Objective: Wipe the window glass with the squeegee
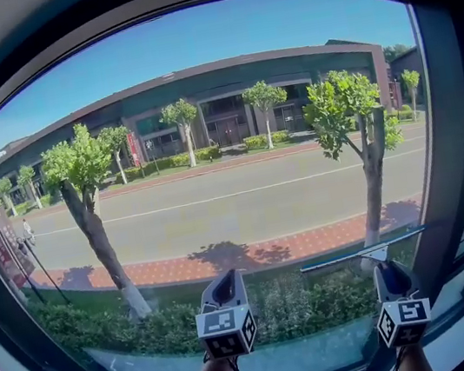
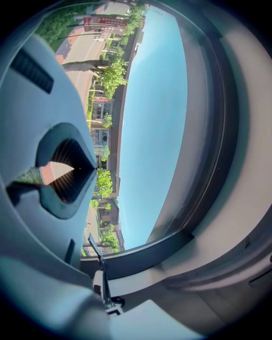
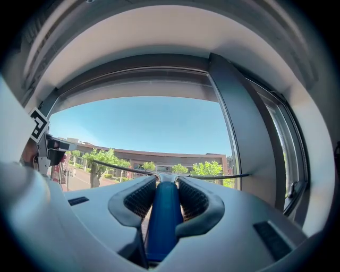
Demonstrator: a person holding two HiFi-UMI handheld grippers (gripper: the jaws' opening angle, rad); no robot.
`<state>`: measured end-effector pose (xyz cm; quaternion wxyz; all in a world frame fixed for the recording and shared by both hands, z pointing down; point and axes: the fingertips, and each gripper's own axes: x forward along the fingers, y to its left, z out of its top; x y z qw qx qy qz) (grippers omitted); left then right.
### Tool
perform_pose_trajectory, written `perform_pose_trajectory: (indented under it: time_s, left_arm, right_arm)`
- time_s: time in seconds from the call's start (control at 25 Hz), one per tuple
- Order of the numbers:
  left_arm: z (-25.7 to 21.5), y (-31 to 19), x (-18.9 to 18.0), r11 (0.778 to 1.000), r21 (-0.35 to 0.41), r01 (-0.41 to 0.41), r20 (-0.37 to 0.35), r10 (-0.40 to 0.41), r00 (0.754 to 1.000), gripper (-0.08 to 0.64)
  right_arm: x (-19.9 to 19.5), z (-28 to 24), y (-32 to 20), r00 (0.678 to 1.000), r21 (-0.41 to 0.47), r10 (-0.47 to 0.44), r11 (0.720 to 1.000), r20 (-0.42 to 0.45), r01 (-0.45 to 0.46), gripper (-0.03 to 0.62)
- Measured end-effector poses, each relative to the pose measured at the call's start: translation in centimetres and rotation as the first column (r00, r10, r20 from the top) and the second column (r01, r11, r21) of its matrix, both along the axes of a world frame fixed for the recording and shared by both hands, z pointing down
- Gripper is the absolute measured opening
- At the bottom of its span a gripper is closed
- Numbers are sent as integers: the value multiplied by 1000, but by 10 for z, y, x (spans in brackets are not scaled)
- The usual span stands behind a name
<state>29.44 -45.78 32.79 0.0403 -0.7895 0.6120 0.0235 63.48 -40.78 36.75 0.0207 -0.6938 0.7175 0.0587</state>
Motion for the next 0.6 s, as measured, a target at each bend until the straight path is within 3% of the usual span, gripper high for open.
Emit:
perform_pose_trajectory:
  time_s: [0.2, 0.48, 0.6]
  left_arm:
    - [-27, 3, -38, 999, 29, -38, -46, 39, 998, 2]
    - [-93, 13, -97, 984, 106, -145, -29, 149, 988, 2]
    - [-124, 23, -133, 977, 146, -157, 19, 156, 988, 2]
  right_arm:
    - [-28, -39, 14, 997, -6, -50, 999, 59, 50, 130]
    - [-101, -128, 36, 997, 95, -63, 994, 37, 59, 130]
    - [-140, -163, 43, 998, 137, -66, 989, 24, 62, 130]
